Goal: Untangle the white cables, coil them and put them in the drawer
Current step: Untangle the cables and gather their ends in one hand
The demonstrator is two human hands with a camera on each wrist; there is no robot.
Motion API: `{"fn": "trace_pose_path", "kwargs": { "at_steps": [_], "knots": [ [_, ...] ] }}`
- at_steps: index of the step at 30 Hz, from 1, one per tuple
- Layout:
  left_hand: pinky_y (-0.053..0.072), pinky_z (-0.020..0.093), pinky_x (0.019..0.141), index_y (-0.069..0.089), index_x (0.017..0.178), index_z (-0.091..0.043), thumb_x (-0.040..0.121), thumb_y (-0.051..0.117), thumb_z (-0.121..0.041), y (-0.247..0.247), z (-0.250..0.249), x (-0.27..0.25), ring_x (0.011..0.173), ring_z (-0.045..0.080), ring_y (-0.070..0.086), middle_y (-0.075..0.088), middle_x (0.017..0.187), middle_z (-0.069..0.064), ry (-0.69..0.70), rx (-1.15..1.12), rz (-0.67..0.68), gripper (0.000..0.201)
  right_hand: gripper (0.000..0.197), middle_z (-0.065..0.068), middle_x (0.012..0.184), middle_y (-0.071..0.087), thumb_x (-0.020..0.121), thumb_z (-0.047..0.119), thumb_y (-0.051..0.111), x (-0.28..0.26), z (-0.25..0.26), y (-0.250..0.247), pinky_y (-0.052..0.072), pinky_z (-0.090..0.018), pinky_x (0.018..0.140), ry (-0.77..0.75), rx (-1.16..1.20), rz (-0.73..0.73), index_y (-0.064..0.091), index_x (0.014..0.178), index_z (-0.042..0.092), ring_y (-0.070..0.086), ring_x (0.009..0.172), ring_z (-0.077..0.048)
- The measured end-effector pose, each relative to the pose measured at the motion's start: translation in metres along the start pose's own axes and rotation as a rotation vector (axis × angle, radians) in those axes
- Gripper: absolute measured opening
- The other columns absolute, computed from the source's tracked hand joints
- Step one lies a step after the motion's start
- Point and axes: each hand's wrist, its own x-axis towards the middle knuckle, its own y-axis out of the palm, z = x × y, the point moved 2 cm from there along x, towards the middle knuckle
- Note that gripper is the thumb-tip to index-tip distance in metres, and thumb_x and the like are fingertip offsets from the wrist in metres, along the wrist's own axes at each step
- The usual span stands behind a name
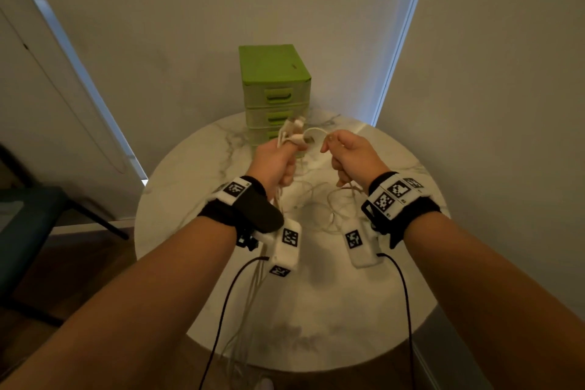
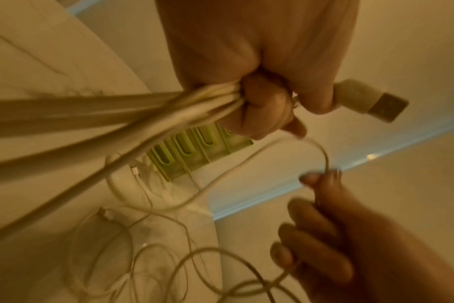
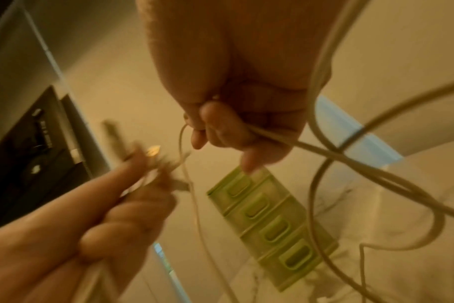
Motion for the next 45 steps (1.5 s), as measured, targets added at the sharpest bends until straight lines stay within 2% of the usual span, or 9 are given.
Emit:
{"fn": "trace_pose_path", "kwargs": {
  "at_steps": [5, 13, 16, 20, 27, 32, 37, 41, 45],
  "knots": [
    [0.019, 0.013, 0.035, 0.054, 0.076, -0.015, 0.09, 0.052, -0.008, 0.017, -0.008, 0.001, 0.032, 0.004, 0.026, 0.04, 0.041, -0.007, 0.051, -0.041, 0.011, 0.016, 0.024, -0.001, 0.052, 0.034, 0.097, 0.022, 0.04, 0.001, 0.008, 0.017, 0.022, -0.015, 0.034, -0.023, -0.014, 0.114, 0.053, 0.078, 0.016, 0.026, 0.031, -0.001],
    [0.022, 0.012, 0.034, 0.059, 0.08, -0.017, 0.091, 0.055, -0.013, -0.025, -0.029, 0.019, 0.032, 0.005, 0.026, 0.032, 0.042, -0.009, 0.15, -0.103, -0.289, 0.012, 0.035, 0.011, 0.038, 0.038, 0.097, 0.021, 0.043, 0.0, -0.024, -0.011, 0.028, -0.023, 0.044, 0.04, -0.05, 0.162, 0.056, 0.065, 0.017, 0.029, 0.036, -0.008],
    [0.022, 0.012, 0.034, 0.057, 0.088, -0.016, 0.092, 0.052, -0.013, -0.012, -0.019, 0.015, 0.033, 0.003, 0.027, 0.032, 0.047, -0.008, 0.104, -0.046, -0.162, 0.007, 0.034, 0.003, 0.047, 0.035, 0.097, 0.016, 0.04, -0.002, -0.023, -0.003, 0.028, -0.019, 0.041, 0.044, -0.018, 0.158, 0.052, 0.065, 0.016, 0.028, 0.033, -0.004],
    [0.018, 0.011, 0.036, 0.049, 0.067, -0.016, 0.087, 0.054, -0.004, 0.019, 0.0, 0.003, 0.032, 0.004, 0.025, 0.039, 0.039, -0.006, 0.028, 0.077, 0.014, 0.024, 0.034, 0.008, 0.041, 0.033, 0.098, 0.019, 0.04, 0.002, -0.011, 0.014, 0.024, -0.019, 0.041, 0.046, 0.129, 0.179, 0.05, 0.065, 0.016, 0.026, 0.033, -0.003],
    [0.021, 0.011, 0.031, 0.057, 0.091, -0.012, 0.091, 0.055, -0.013, -0.019, -0.025, 0.019, 0.028, 0.001, 0.028, 0.034, 0.033, -0.013, 0.111, -0.065, -0.264, 0.002, 0.031, 0.001, 0.06, 0.039, 0.096, 0.019, 0.043, -0.009, -0.042, -0.026, 0.033, -0.02, 0.052, 0.002, -0.166, 0.157, 0.053, 0.066, 0.022, 0.035, 0.05, -0.007],
    [0.02, 0.013, 0.035, 0.055, 0.078, -0.015, 0.089, 0.055, -0.01, 0.008, -0.008, 0.006, 0.033, 0.004, 0.026, 0.031, 0.051, -0.004, 0.087, 0.063, -0.108, 0.012, 0.032, 0.004, 0.06, 0.04, 0.097, 0.022, 0.04, -0.001, -0.033, -0.012, 0.031, -0.018, 0.048, -0.033, -0.112, 0.201, 0.053, 0.067, 0.024, 0.035, 0.047, -0.001],
    [0.019, 0.013, 0.035, 0.057, 0.077, -0.018, 0.087, 0.055, -0.011, -0.021, -0.037, 0.016, 0.03, 0.004, 0.025, 0.031, 0.035, -0.013, 0.2, -0.088, -0.391, 0.012, 0.032, -0.001, 0.059, 0.038, 0.097, 0.016, 0.041, -0.004, -0.049, -0.019, 0.037, -0.02, 0.053, 0.017, -0.088, 0.236, 0.052, 0.067, 0.018, 0.036, 0.054, -0.01],
    [0.021, 0.016, 0.037, 0.055, 0.073, -0.021, 0.089, 0.055, -0.014, -0.032, -0.053, 0.015, 0.035, 0.007, 0.026, 0.033, 0.039, -0.01, 0.277, -0.093, -0.46, 0.017, 0.031, -0.004, 0.057, 0.045, 0.097, 0.012, 0.04, -0.008, -0.063, -0.023, 0.044, -0.009, 0.053, 0.002, -0.128, 0.237, 0.051, 0.068, 0.017, 0.047, 0.045, 0.0],
    [0.021, 0.015, 0.037, 0.057, 0.087, -0.016, 0.09, 0.053, -0.014, -0.036, -0.065, 0.01, 0.035, 0.007, 0.026, 0.031, 0.051, -0.004, 0.313, -0.107, -0.529, 0.005, 0.028, 0.001, 0.067, 0.06, 0.096, 0.013, 0.043, -0.017, -0.076, -0.03, 0.044, -0.012, 0.065, 0.048, -0.248, 0.28, 0.051, 0.07, 0.022, 0.057, 0.066, -0.01]
  ]
}}
